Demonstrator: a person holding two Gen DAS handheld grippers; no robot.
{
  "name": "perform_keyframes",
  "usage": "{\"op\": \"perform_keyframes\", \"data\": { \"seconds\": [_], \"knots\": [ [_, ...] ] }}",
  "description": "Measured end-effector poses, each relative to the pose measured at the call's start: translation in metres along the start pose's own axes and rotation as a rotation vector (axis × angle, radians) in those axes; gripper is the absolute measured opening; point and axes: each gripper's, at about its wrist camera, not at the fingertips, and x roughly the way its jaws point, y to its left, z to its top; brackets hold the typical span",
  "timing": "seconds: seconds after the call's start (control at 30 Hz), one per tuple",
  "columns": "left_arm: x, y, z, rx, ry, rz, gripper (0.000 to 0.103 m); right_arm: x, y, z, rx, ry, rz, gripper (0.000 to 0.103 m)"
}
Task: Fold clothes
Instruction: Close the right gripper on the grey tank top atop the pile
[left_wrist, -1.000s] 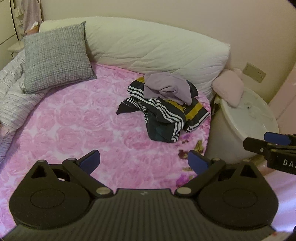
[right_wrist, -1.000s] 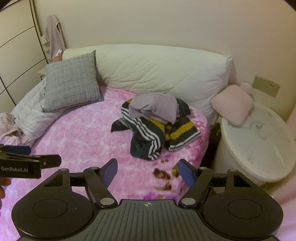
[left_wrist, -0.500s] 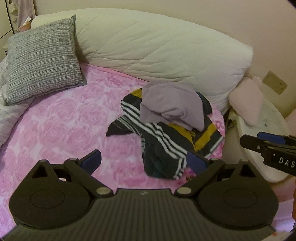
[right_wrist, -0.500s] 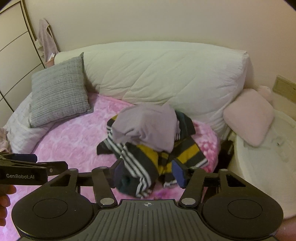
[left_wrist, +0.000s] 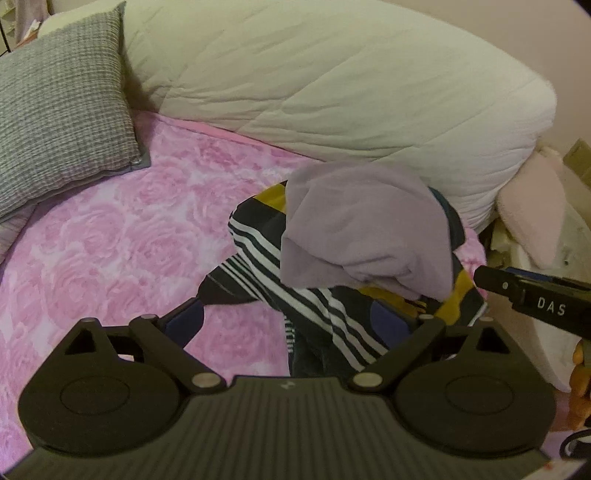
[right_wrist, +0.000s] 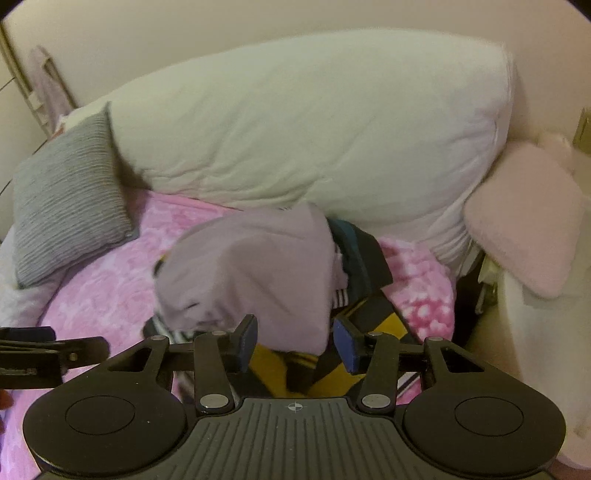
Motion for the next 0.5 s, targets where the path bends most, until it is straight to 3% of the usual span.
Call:
{"op": "perform_keyframes", "data": {
  "seconds": [0.33, 0.37, 0.4, 0.43, 0.5],
  "knots": [
    [0.052, 0.007, 0.020, -0.006, 0.035, 0.012, 0.095, 0.072, -0.021, -0.008, 0.092, 0.051, 0.052, 0.043],
    [0.053, 0.008, 0.020, -0.009, 0.036, 0.012, 0.095, 0.077, -0.021, -0.009, 0.110, 0.058, 0.065, 0.034],
    [0.053, 0.009, 0.019, -0.011, 0.036, 0.013, 0.095, 0.082, -0.022, -0.010, 0.125, 0.060, 0.095, 0.003],
    [0.052, 0.011, 0.019, -0.011, 0.037, 0.014, 0.094, 0.085, -0.021, -0.009, 0.124, 0.060, 0.138, 0.000],
    [0.047, 0.016, 0.016, -0.021, 0.035, 0.018, 0.094, 0.077, -0.010, -0.008, 0.046, 0.011, 0.109, 0.000]
  ]
}}
